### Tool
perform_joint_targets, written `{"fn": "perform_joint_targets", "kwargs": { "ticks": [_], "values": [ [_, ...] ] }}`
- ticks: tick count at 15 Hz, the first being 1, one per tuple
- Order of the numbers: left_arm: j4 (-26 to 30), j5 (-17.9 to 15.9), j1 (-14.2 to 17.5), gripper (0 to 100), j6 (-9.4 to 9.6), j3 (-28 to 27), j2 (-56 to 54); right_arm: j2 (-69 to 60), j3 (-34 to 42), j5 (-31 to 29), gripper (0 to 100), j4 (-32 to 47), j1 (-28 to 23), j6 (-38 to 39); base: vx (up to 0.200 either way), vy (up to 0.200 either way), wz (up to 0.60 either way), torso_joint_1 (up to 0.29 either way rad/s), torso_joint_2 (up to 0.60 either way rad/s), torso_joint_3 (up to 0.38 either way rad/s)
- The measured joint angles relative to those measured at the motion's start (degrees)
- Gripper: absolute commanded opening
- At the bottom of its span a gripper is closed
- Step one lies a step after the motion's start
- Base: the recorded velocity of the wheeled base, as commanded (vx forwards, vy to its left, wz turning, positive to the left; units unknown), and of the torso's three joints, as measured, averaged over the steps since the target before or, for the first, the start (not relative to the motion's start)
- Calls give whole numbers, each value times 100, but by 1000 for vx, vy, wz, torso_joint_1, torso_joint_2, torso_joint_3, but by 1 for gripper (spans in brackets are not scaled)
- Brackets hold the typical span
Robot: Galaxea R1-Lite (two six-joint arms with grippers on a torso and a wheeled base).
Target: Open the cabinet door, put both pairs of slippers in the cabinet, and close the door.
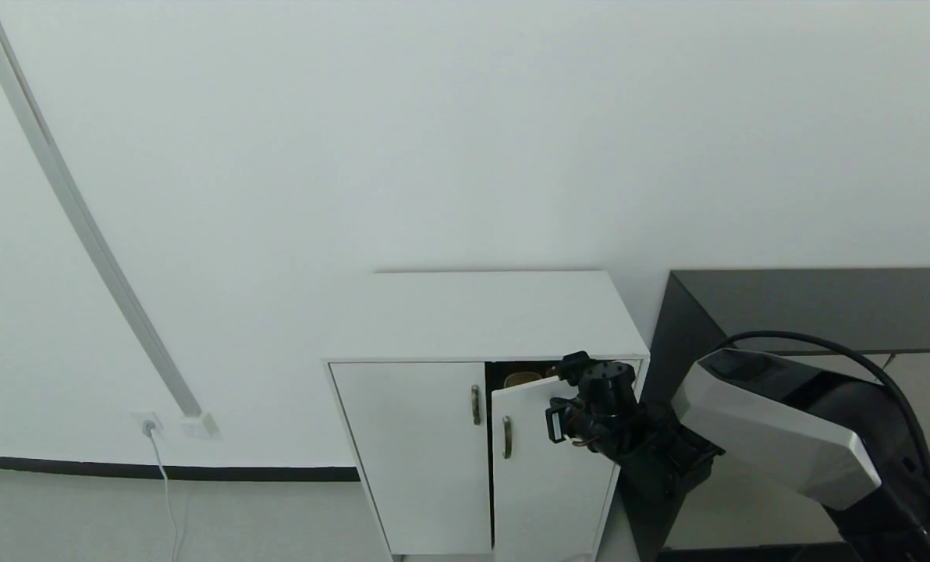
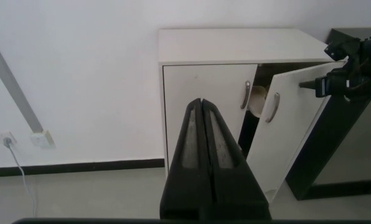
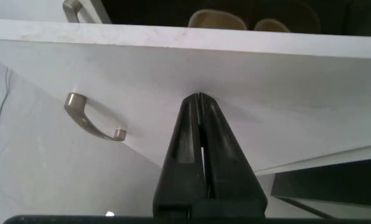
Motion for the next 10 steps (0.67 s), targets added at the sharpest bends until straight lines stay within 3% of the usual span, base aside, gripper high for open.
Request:
{"fn": "perform_joint_targets", "kwargs": {
  "ticks": [10],
  "values": [
    [0, 0, 5, 0, 2, 0, 0, 302, -586, -4, 0, 168, -145, -7, 0, 0, 0, 0, 0, 0]
  ]
}}
